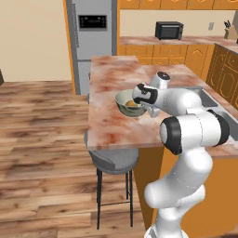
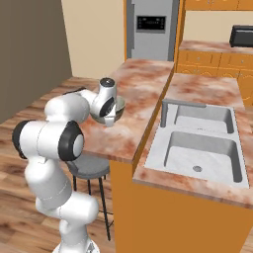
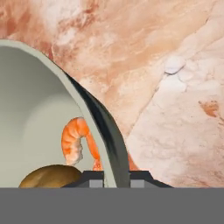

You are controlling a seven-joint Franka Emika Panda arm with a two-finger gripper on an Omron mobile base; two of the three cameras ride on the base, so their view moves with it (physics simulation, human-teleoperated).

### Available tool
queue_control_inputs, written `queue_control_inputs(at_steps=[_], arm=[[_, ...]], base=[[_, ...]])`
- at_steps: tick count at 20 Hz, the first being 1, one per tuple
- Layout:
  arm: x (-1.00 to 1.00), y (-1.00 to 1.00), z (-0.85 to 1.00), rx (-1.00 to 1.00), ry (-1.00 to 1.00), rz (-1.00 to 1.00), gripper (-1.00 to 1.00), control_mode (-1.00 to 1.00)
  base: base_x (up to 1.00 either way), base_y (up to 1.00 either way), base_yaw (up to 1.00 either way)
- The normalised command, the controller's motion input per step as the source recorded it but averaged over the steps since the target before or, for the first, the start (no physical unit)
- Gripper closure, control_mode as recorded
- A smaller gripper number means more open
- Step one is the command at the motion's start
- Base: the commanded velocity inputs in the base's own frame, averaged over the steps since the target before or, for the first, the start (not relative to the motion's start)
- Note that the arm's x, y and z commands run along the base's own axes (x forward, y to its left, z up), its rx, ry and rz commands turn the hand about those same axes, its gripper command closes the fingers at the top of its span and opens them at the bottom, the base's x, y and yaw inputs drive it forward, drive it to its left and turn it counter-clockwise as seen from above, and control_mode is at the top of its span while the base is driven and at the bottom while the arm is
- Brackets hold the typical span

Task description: The microwave is finished heating the shrimp and potato. Take the bowl containing the food and place it on the dining counter.

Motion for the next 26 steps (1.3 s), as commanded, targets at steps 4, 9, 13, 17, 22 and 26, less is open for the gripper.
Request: queue_control_inputs(at_steps=[4, 9, 13, 17, 22, 26], arm=[[-0.14, 0.01, 0.05, 0.0, -0.01, -0.03, -1.0, -1.0], [-0.85, 0.0, 0.68, 0.01, -0.02, -0.01, -1.0, -1.0], [-1.0, 0.0, 0.86, 0.0, -0.09, 0.0, -1.0, -1.0], [-1.0, 0.01, 0.75, 0.0, -0.17, 0.0, -1.0, -1.0], [-1.0, 0.24, 0.47, -0.03, -0.26, 0.05, -1.0, -1.0], [-1.0, 0.52, 0.17, -0.12, -0.24, 0.12, -1.0, -1.0]], base=[[0.0, 0.0, 0.0], [0.0, 0.0, 0.0], [0.0, 0.0, 0.0], [0.0, 0.0, 0.0], [0.0, 0.0, 0.0], [0.0, 0.0, 0.0]])
